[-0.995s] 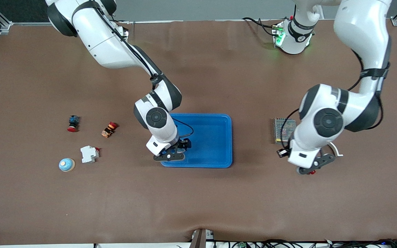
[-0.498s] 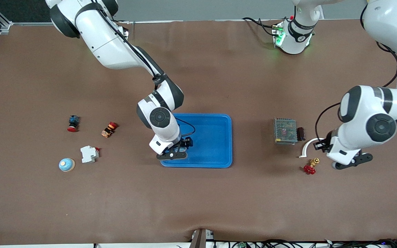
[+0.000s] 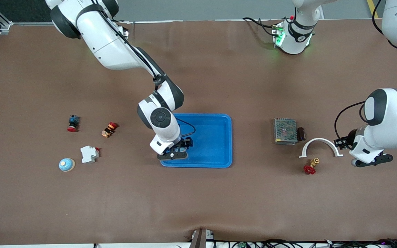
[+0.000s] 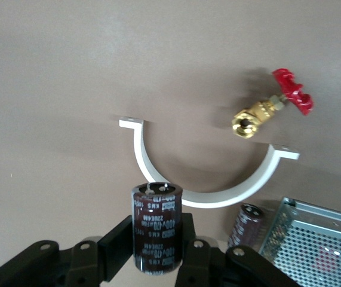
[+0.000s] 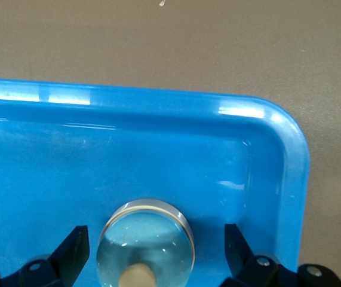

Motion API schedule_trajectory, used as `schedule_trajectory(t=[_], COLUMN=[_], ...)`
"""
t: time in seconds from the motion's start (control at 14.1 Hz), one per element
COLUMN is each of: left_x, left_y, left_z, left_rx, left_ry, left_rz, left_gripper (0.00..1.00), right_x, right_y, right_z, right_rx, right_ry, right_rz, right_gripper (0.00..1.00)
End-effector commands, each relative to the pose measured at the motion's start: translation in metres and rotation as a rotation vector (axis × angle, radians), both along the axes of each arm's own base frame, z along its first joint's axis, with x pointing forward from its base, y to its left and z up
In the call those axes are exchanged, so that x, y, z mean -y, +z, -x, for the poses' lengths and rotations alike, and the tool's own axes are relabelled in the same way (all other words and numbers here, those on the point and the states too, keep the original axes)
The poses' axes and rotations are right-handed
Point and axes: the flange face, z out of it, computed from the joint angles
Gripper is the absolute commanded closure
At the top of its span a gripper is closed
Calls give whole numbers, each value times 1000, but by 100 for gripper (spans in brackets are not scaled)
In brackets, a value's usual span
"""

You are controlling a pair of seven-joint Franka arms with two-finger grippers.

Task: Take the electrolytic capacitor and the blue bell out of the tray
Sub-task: 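Grasp the second bell with the right gripper while the left gripper carries capacitor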

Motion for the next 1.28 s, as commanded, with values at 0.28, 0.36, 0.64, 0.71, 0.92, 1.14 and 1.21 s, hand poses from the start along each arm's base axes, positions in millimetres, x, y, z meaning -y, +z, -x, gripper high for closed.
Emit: schedule_trajectory(t=[0.28, 0.36, 0.64, 0.71, 0.92, 1.14, 1.21], left_x=[-31, -38, -38, -35, -27, -23, -23], left_y=[-54, -66, -87, -90, -83, -96, -102], left_z=[-8, -8, -13, -16, -23, -24, -25], left_rx=[44, 50, 72, 83, 106, 116, 119], left_ry=[-62, -64, -59, -48, -51, -53, -54], left_rz=[-17, -21, -5, 0, 4, 16, 20], left_gripper=[100, 100, 100, 100, 100, 100, 100], right_x=[-3, -4, -4, -4, -4, -5, -6], right_y=[-7, -7, -7, -7, 4, 23, 34], right_z=[1, 2, 2, 2, -1, 2, 2], right_rx=[19, 18, 18, 18, 21, -18, -25], right_ry=[5, 6, 6, 7, 12, 10, 12], right_rz=[4, 3, 3, 3, 4, 28, 31], right_gripper=[0, 0, 46, 56, 58, 58, 58])
